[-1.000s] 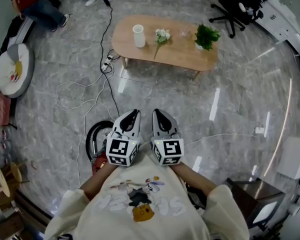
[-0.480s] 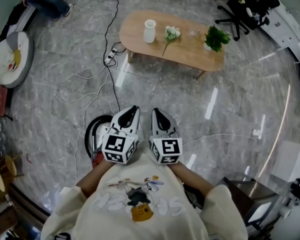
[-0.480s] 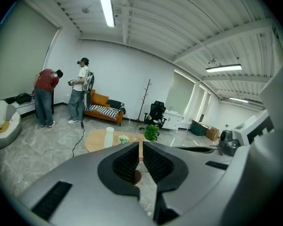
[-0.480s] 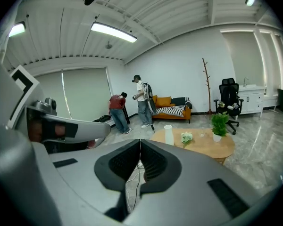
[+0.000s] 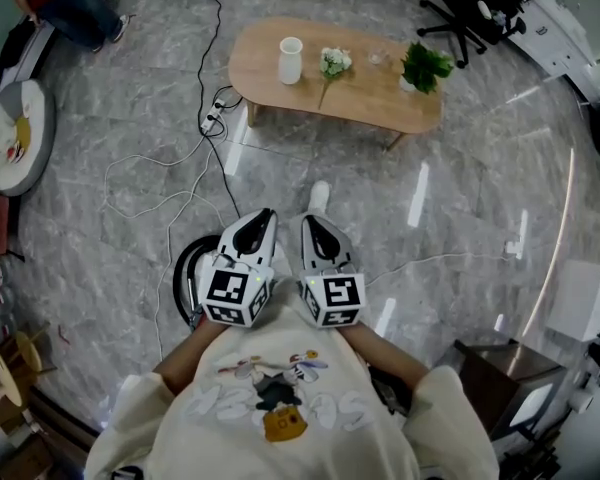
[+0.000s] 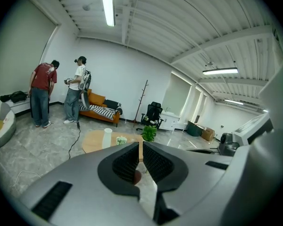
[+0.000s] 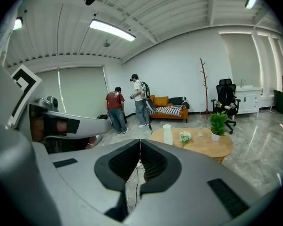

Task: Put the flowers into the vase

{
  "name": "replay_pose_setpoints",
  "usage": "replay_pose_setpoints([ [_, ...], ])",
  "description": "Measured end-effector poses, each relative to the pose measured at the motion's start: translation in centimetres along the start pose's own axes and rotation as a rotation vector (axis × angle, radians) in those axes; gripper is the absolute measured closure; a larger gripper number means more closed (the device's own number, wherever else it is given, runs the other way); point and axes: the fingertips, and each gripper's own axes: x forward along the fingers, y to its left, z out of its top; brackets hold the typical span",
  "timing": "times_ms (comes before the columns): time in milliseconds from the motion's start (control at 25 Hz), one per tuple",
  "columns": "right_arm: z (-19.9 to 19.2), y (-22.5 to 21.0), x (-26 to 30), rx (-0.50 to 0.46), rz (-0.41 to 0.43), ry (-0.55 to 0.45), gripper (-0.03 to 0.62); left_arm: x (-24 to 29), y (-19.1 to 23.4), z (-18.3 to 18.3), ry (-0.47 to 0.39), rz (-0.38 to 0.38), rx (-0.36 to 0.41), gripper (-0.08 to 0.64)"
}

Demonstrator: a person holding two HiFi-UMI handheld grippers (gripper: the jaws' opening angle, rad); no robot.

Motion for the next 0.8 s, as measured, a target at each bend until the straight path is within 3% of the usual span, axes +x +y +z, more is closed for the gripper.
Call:
replay_pose_setpoints([
  [400, 3.1, -4.3, 8.1, 0.017, 0.044, 0.004, 0.586, 7.7, 4.4, 2.4, 0.033, 0.063, -0.015, 0.526],
  [800, 11.0, -17.5, 18.8, 0.099, 0.021, 0.023, 0.586, 24.8, 4.8, 10.3, 0.093, 0.028, 0.028, 0.526],
])
